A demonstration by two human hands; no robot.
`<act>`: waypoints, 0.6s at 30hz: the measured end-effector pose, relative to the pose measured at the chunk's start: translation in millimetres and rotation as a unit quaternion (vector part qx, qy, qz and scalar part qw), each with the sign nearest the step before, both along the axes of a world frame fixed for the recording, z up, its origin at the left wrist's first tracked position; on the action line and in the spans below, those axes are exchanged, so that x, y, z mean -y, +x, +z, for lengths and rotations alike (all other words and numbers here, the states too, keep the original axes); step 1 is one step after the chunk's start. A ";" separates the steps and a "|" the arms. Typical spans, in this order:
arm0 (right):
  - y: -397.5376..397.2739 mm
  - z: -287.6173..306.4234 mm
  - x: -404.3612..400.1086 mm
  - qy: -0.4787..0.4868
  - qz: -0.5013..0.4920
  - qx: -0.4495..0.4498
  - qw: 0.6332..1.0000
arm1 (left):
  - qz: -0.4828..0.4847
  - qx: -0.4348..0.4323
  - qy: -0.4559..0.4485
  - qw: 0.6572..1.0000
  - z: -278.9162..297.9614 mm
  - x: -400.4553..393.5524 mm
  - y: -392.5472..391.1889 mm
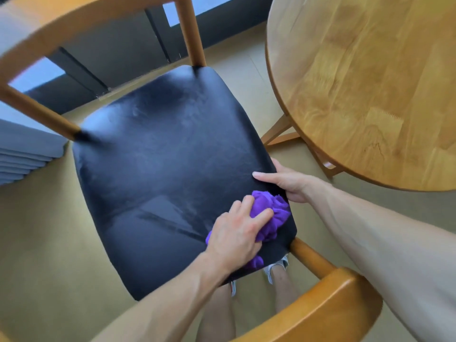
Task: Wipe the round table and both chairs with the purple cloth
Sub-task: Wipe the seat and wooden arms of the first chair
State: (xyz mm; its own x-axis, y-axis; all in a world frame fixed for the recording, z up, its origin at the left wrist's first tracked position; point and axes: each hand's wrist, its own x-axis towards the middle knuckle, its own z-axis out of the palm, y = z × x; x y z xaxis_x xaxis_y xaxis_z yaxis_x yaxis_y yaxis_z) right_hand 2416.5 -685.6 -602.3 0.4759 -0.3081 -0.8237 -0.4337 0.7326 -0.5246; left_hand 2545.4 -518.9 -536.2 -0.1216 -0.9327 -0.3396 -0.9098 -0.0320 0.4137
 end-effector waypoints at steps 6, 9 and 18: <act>2.8 -8.7 1.5 -0.014 -0.021 0.006 1.000 | 0.026 -0.021 0.017 0.999 4.8 3.1 15.1; 0.7 -11.1 -0.7 0.009 -0.009 0.016 1.000 | 0.029 -0.023 0.012 0.999 4.2 2.0 14.8; 4.6 -17.0 16.1 -0.079 0.023 -0.002 0.997 | 0.040 -0.015 -0.017 0.999 2.7 13.2 12.2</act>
State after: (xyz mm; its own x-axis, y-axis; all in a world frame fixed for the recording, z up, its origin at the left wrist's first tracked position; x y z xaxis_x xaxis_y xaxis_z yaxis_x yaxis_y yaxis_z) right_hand 2421.1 -701.7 -619.3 0.4893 -0.4116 -0.7689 -0.4670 0.6210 -0.6295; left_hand 2557.6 -532.1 -533.5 -0.0552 -0.9510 -0.3041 -0.8923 -0.0896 0.4424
